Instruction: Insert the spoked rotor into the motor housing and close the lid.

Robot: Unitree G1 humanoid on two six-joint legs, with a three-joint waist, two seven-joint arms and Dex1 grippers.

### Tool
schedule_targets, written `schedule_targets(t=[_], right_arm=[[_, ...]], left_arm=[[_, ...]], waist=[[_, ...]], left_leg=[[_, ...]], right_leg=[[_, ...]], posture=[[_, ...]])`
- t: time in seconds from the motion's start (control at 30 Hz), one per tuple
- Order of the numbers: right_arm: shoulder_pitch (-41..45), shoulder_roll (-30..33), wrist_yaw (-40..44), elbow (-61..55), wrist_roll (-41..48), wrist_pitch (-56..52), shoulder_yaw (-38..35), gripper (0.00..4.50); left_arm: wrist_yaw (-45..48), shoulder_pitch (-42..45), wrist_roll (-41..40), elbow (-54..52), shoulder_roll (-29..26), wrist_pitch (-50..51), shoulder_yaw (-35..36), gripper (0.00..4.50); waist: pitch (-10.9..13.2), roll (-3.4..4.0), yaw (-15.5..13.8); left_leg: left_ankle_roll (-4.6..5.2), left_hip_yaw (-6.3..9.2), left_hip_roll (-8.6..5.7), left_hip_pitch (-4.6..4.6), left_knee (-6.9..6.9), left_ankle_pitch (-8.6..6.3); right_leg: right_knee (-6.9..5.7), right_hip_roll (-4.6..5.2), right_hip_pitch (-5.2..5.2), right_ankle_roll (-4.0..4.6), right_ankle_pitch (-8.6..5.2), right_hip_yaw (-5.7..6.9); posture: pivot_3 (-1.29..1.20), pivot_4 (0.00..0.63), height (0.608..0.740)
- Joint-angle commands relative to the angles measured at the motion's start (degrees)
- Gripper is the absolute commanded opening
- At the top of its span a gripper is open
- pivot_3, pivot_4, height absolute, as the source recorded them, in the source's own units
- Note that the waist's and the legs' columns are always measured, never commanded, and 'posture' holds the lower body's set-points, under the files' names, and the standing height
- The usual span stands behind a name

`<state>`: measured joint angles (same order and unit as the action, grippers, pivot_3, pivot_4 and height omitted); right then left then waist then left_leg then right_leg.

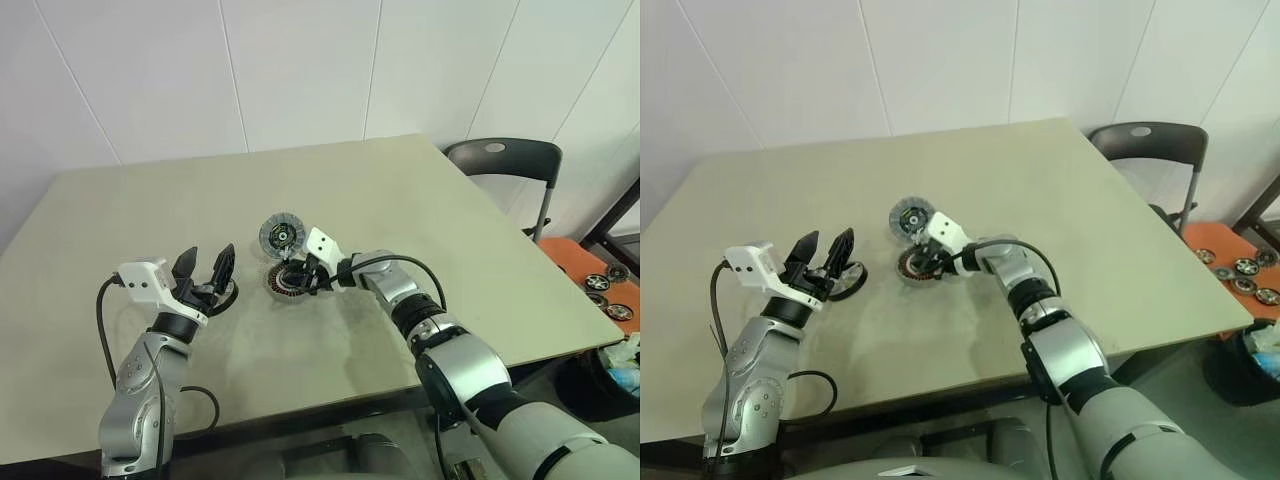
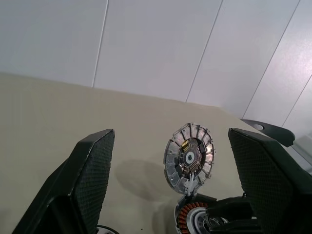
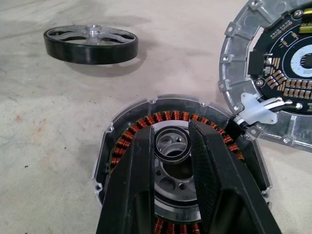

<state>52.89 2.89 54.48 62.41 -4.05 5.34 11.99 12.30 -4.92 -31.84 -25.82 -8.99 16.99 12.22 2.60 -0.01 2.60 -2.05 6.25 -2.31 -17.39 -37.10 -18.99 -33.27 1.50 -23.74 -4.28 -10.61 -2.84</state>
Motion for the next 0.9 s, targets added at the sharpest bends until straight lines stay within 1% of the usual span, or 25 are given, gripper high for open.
schedule_targets(t=[0.03, 0.4, 0.53, 0.9], right_arm=[[1.2, -0.3, 0.1, -1.3, 0.1, 1.2, -0.4, 0.68], [0.9, -0.1, -0.6, 0.5, 0.1, 0.4, -0.9, 0.68], [0.7, 0.3, -3.8, 3.9, -0.9, 0.5, -1.0, 0.68], [0.8, -0.1, -3.3, 3.5, -0.7, 0.9, -1.0, 0.68]], left_arm=[[0.1, 0.2, 0.1, -1.6, -0.1, -0.8, 0.0, 3.99], [0.3, 0.5, 0.1, -1.2, -0.1, -0.7, -0.2, 3.99], [0.3, 0.6, 0.1, -1.3, -0.2, -0.6, -0.2, 3.99], [0.2, 0.7, 0.1, -1.3, -0.2, -0.5, -0.4, 3.99]], waist=[[0.0, 0.0, 0.0], [0.0, -0.01, 0.0], [0.0, 0.0, 0.0], [0.0, -0.02, 0.0]], left_leg=[[0.0, 0.0, 0.0, 0.0, 0.0, 0.0], [0.0, 0.0, 0.0, 0.0, 0.0, 0.0], [0.0, 0.0, 0.0, 0.01, -0.01, 0.0], [0.0, 0.0, 0.0, 0.09, -0.04, 0.0]], right_leg=[[0.0, 0.0, 0.0, 0.0, 0.0, 0.0], [-0.02, 0.0, 0.0, 0.02, 0.01, 0.0], [-0.02, 0.0, 0.01, 0.02, 0.01, 0.0], [-0.06, -0.01, 0.17, -0.02, -0.07, -0.01]], posture=[[0.0, 0.0, 0.74], [0.0, 0.0, 0.74], [0.0, 0.0, 0.74], [0.0, 0.0, 0.74]])
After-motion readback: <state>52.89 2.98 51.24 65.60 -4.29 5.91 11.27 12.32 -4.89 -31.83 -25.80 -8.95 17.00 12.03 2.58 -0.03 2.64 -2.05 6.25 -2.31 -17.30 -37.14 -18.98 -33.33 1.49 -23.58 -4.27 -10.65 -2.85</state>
